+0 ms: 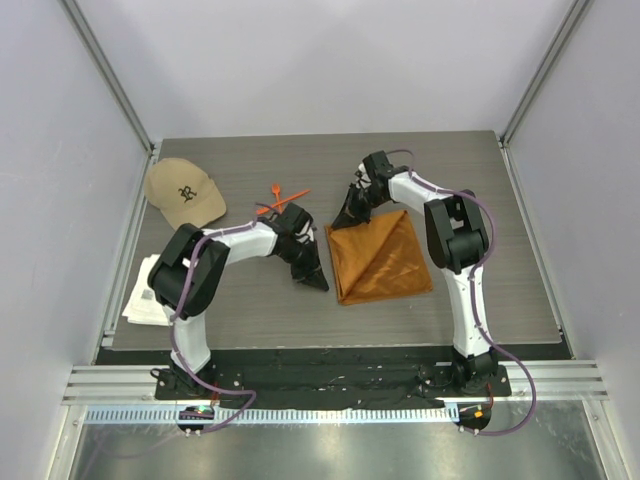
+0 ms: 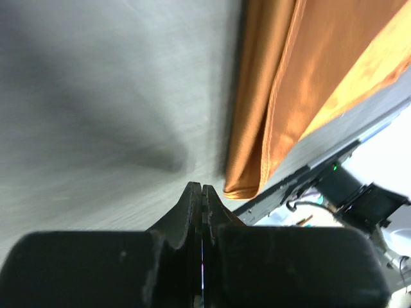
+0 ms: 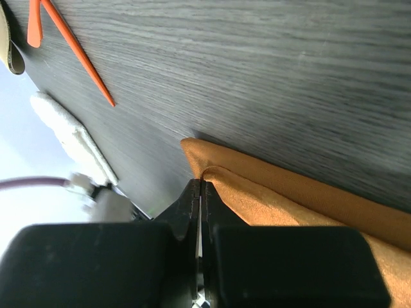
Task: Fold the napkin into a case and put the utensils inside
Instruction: Fold the top corner of the square-folded napkin at the center of the board.
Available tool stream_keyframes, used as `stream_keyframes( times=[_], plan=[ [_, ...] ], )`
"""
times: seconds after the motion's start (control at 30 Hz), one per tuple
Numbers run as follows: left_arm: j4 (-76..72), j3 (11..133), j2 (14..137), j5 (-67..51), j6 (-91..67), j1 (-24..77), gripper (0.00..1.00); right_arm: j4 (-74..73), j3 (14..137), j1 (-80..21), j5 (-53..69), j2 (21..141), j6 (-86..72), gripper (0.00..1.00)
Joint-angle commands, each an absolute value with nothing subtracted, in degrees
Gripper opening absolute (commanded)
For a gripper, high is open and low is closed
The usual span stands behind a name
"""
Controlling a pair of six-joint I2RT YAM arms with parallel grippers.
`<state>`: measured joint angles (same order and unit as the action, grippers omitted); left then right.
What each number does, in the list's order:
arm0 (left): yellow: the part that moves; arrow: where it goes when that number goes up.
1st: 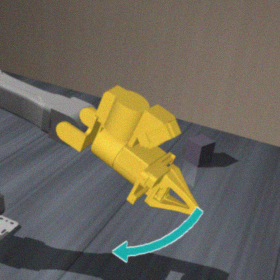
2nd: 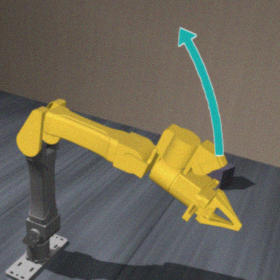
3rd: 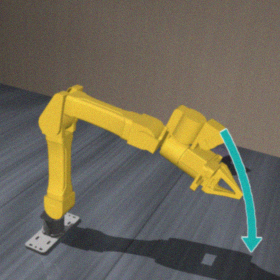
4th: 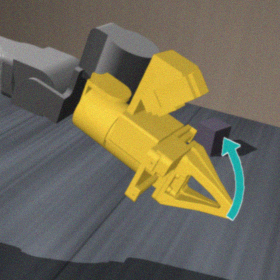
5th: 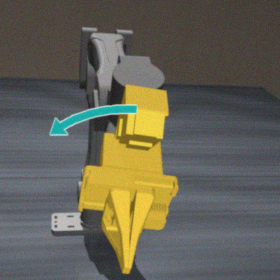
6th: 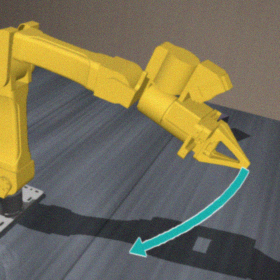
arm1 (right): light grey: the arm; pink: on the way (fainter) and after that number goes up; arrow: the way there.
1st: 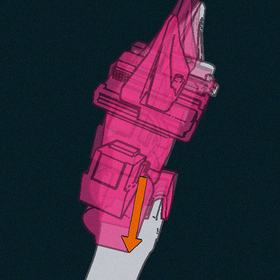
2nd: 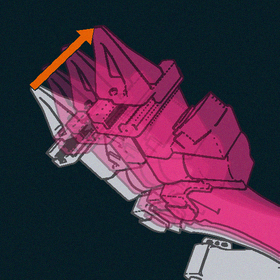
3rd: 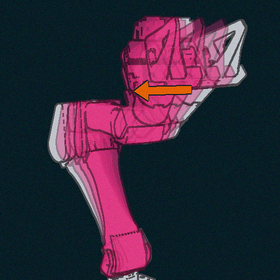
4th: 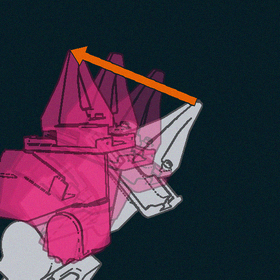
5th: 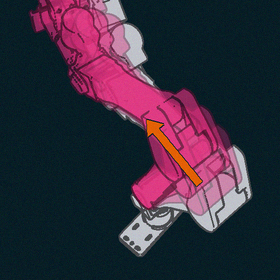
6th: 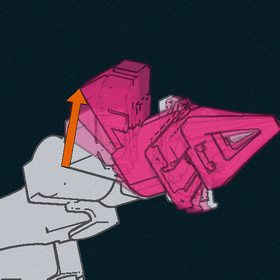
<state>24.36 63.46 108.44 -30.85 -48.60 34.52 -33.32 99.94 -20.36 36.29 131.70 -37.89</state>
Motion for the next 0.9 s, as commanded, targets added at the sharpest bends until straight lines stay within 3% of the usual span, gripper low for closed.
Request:
stream_keyframes(
  times=[0.0,0.27,0.4,0.53,0.73,0.87],
  plan=[
    [27.33,67.84,106.43,-29.97,-45.0,30.16,0.03,-32.26,102.83,-21.18,38.32,131.75,-38.23,0.05],
    [30.84,80.76,113.55,-27.95,-43.68,28.92,0.22,-31.82,104.59,-21.18,39.81,133.15,-38.85,0.17],
    [32.87,85.77,116.53,-25.06,-42.72,28.3,0.36,-31.64,106.43,-20.4,41.22,132.63,-38.85,0.35],
    [36.03,90.78,118.47,-22.42,-40.17,27.51,0.43,-31.73,106.27,-16.8,40.43,128.16,-40.25,0.42],
    [36.12,95.09,123.12,-21.53,-39.2,26.72,0.5,-33.22,97.94,-10.2,40.25,118.58,-37.55,0.45],
    [36.65,99.4,127.25,-21.62,-39.11,26.72,0.51,-33.84,90.02,-7.04,39.9,113.39,-33.5,0.41]
  ],
)
